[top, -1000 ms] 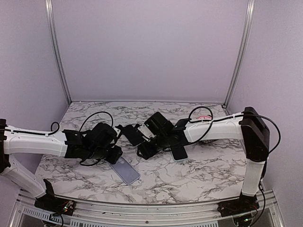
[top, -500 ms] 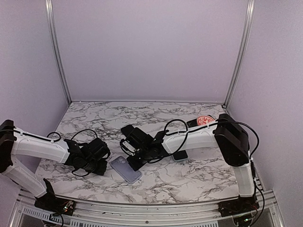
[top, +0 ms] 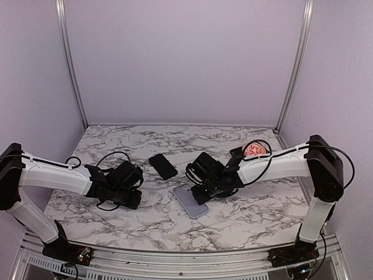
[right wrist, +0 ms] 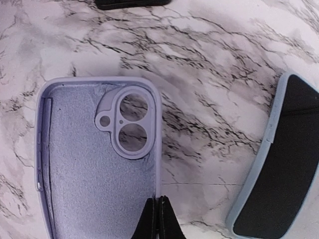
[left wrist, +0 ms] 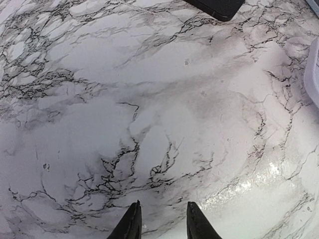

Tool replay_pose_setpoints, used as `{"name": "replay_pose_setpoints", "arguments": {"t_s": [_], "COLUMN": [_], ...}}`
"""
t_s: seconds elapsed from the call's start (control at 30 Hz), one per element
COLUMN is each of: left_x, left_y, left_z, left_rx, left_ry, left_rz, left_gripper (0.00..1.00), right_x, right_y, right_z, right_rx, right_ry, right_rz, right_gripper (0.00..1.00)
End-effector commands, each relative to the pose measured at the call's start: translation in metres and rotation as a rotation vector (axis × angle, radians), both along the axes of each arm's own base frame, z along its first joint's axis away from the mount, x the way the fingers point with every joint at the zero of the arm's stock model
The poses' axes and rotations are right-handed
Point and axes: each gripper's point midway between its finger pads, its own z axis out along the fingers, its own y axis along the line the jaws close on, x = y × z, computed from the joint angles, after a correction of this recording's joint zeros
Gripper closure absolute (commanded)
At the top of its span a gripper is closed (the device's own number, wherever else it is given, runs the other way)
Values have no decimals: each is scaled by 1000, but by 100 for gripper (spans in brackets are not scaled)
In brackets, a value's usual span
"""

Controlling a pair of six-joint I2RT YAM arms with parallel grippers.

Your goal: Put the phone into the phone case

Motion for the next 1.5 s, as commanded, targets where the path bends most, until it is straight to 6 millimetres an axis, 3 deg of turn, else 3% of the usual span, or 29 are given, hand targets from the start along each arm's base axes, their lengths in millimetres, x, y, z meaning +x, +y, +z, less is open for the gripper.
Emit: {"name": "replay_pose_setpoints", "arguments": {"t_s": [0.0, 0.07, 0.1, 0.2, 0.37, 0.47, 0.67, 0.7, 0.83, 0.93, 1.07, 1.23, 1.4, 1.47], "left_x": [10, 17, 24, 47, 94, 118, 144, 146, 142, 136, 131, 129, 126, 124], "left_y": [-11, -10, -9, -3, -1, 2, 17, 18, 19, 20, 19, 20, 22, 22], "left_z": [1, 2, 4, 11, 30, 31, 21, 20, 14, 7, 2, 2, 3, 3], "left_rx": [7, 14, 11, -11, -80, -113, -117, -116, -116, -118, -136, -140, -141, -142], "left_ry": [-15, -24, -32, -44, -93, -91, -84, -84, -71, -54, -41, -43, -44, -43], "left_rz": [-37, -36, -28, 14, 82, 126, 199, 203, 201, 197, 192, 189, 189, 188], "left_gripper": [70, 70, 70, 70, 70, 65, 47, 46, 44, 44, 44, 44, 44, 44], "right_x": [10, 17, 23, 46, 101, 131, 174, 180, 194, 198, 191, 163, 138, 131], "right_y": [-13, -14, -13, -7, 52, 80, 120, 125, 139, 138, 135, 133, 122, 118], "right_z": [-2, -6, -3, 15, 69, 66, 42, 32, 19, 7, -13, -37, -49, -50], "right_rx": [25, -6, -18, -29, 99, 87, 70, 58, 55, 36, 12, 15, -4, -13], "right_ry": [27, 40, 34, -6, -185, -219, -250, -249, -280, -284, -232, -77, 45, 71], "right_rz": [-29, -8, -2, 16, 84, 77, 62, 65, 72, 58, 67, 110, 134, 137], "right_gripper": [96, 90, 83, 43, 18, 9, 3, 3, 1, 1, 1, 8, 13, 20]}}
